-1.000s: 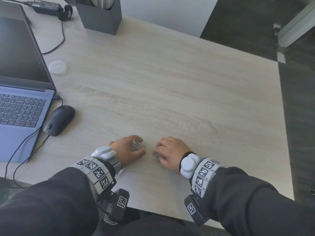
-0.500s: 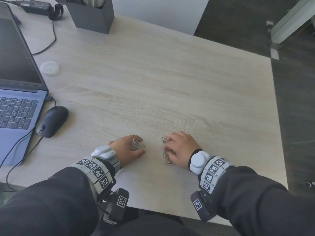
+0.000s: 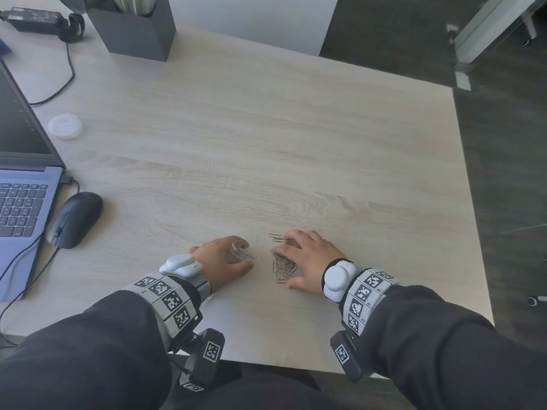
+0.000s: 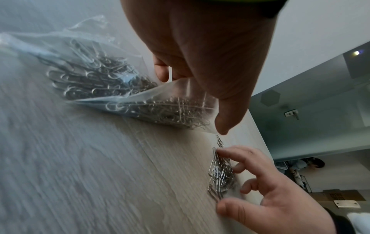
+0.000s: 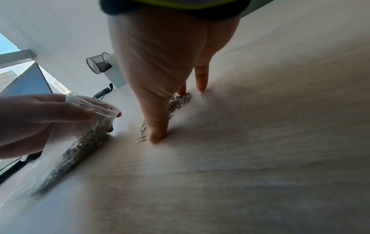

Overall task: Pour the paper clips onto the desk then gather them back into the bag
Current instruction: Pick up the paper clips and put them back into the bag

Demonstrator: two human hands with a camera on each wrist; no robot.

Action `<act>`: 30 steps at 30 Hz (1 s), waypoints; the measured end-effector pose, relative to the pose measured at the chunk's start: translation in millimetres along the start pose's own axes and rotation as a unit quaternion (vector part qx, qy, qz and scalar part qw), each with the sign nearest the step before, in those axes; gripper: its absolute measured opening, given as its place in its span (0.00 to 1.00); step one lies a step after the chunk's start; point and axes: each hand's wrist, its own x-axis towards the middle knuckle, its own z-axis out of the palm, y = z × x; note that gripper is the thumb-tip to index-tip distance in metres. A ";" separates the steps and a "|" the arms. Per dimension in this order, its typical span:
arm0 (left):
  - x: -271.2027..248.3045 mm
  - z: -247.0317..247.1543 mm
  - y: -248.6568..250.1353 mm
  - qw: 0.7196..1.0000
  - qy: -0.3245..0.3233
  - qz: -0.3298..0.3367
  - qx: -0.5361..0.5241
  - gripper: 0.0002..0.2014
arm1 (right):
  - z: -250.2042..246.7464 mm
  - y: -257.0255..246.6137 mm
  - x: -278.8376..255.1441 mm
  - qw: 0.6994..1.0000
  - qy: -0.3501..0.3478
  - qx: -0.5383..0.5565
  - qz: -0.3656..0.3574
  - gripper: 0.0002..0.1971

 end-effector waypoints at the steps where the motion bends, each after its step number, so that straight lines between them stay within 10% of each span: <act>1: 1.0 1.1 0.0 1.000 -0.002 0.001 -0.001 0.22 | 2.0 0.4 -1.4 1.000 0.007 0.023 0.007 0.30; 8: -0.8 3.5 3.6 1.000 -0.026 -0.004 -0.001 0.26 | 10.5 3.5 -1.5 0.994 0.037 0.095 0.031 0.12; 22: 1.7 15.0 11.9 0.999 -0.028 0.030 0.014 0.29 | -4.0 5.6 -0.6 0.957 0.069 0.240 0.147 0.08; 30: -0.8 16.1 17.7 0.998 -0.025 0.055 0.024 0.25 | -17.9 -34.3 6.9 0.942 0.103 0.309 0.087 0.07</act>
